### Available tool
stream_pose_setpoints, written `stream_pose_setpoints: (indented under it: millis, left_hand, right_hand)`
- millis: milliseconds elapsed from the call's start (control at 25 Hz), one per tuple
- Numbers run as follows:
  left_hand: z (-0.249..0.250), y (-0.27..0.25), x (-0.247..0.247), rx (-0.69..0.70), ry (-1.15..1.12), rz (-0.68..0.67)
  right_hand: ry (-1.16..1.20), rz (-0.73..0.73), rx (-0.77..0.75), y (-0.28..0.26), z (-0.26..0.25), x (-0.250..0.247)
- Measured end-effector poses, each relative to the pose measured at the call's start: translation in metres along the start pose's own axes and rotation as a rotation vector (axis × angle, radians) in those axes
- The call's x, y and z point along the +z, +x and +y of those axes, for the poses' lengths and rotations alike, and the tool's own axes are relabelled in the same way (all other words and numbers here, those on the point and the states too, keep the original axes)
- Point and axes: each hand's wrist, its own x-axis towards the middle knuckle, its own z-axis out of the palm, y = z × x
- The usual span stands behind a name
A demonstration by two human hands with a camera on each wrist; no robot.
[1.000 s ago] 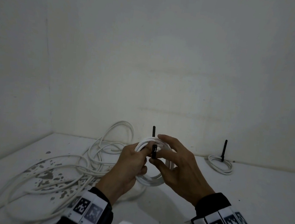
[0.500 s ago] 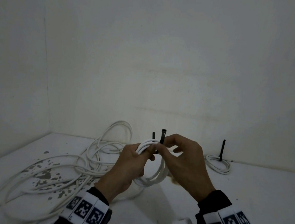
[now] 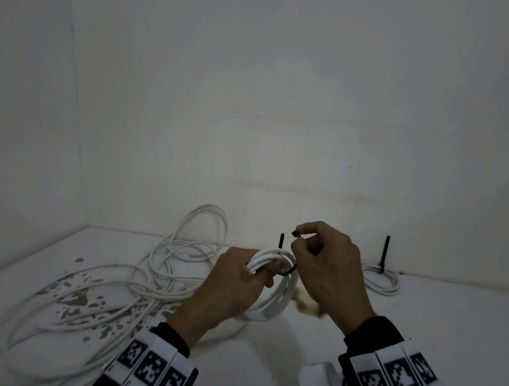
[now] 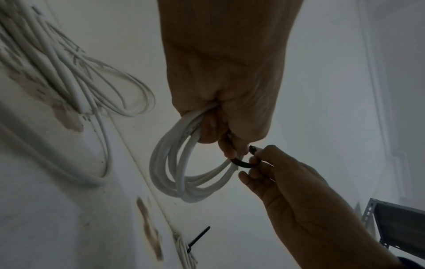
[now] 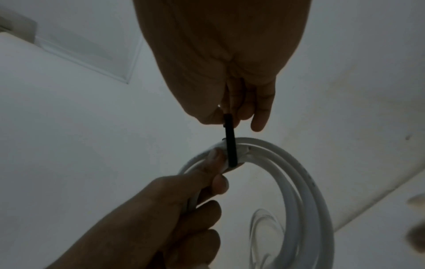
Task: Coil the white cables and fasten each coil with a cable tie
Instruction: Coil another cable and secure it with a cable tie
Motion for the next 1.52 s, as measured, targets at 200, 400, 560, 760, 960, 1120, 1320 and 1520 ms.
stream_pose_setpoints:
  millis: [200, 400, 560, 760, 960, 1120, 1320, 1520]
  left_hand:
    - [0.003, 0.0, -0.003, 0.032, 0.109, -0.034]
    - [0.003, 0.003, -0.012, 0.121, 0.239, -0.087]
    - [0.005, 0.003, -0.015, 0.194, 0.31, -0.121]
    - [0.003, 0.003, -0.02, 0.206, 0.334, -0.125]
    - [0.002, 0.002, -0.018, 0.178, 0.3, -0.076]
    - [0.007, -0.001, -0.018, 0.126, 0.271, -0.071]
    - [0.011, 0.001, -0.02, -0.047, 0.151, -0.044]
    - [0.026, -0.007, -0.021, -0.173, -0.066, -0.046]
  right_hand:
    - [-0.095, -0.03, -0.088, -0.002, -0.004, -0.001]
    - [-0.14, -0.051, -0.157, -0.002, -0.002, 0.001]
    - [-0.186, -0.064, -0.187, -0.001, 0.001, 0.003]
    - [-0.267, -0.143, -0.226, 0.001, 0.007, 0.002]
    - [-0.313, -0.235, -0.297, 0.003, 0.007, -0.003]
    - [-0.317, -0.395, -0.269, -0.003, 0.006, -0.007]
    - [-0.132, -0.315, -0.346, -0.004, 0.008, -0.004]
    - [-0.178, -0.331, -0.371, 0.0, 0.011, -0.009]
